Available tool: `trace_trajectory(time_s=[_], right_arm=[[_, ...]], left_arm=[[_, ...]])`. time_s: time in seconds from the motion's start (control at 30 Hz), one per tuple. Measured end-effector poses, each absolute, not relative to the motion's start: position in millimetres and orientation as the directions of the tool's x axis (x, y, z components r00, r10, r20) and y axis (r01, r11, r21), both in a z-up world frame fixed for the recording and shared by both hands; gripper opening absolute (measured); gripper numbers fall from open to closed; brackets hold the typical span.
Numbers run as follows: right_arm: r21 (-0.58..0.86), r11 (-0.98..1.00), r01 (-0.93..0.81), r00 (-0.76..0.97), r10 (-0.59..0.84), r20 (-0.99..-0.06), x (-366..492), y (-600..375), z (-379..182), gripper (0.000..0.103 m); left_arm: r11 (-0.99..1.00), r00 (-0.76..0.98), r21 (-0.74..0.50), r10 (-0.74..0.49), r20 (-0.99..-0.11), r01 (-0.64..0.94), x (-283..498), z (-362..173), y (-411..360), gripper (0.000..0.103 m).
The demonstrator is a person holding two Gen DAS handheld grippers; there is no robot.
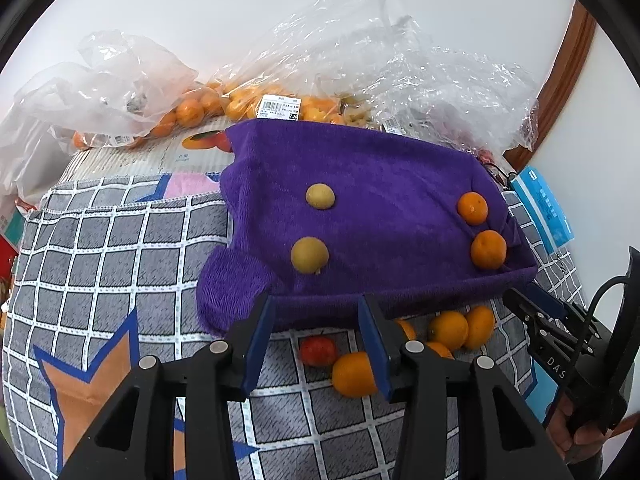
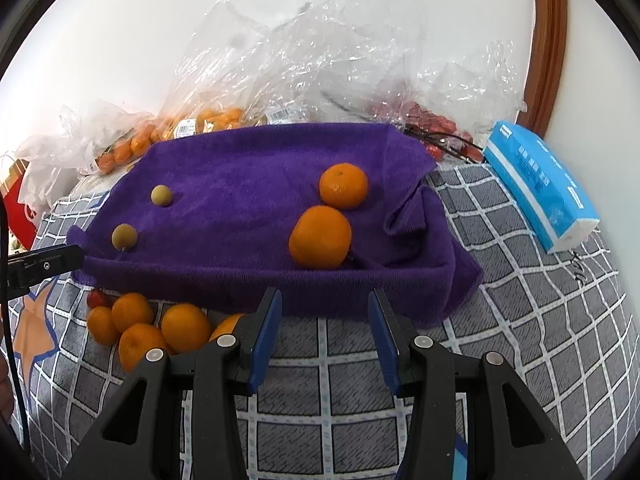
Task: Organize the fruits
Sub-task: 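Lower both tools and open them to release the orange and yellow-green fruit onto the towel, then grasp a large orange with the right tool while the left tool grasps a small red fruit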
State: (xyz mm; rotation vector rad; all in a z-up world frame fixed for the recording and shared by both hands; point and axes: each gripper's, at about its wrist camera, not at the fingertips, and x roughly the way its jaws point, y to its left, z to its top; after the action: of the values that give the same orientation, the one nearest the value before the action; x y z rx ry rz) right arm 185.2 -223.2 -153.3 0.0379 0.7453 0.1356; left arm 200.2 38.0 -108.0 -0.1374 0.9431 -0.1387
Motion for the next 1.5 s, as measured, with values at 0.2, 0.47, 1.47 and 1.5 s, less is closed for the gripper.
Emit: trace_trajectory(time_s=[0.2,0.47,1.47,1.5], right_arm=[[0.084,0.989,-0.118,0.713,0.143,-0.686,180.8,-219.2,-160.6,0.045],[0.087,0.990,-0.108,0.709,0.138,-0.692,179.9,-217.0,-166.4,0.045],[0.145,0.972,-0.184,0.690,0.233,-0.685,159.9,-210.5,-167.4,0.045],[0.146,0.970,-0.193,0.690,0.240,-0.683,159.8,-208.3,-166.3,0.045]], left_arm=[[0.982,0.577,-0.178,-0.178,-0.797,0.056,193.6,-110.1,38.8,0.042],[0.982,0.570,-0.182,-0.173,-0.803,0.042,185.2,-115.9,45.1,0.042],[0.975,0.532,-0.219,-0.171,-0.829,-0.028,170.6,-132.8,59.1,0.042],[0.975,0.531,-0.220,-0.170,-0.830,-0.031,170.4,-133.0,59.9,0.042]])
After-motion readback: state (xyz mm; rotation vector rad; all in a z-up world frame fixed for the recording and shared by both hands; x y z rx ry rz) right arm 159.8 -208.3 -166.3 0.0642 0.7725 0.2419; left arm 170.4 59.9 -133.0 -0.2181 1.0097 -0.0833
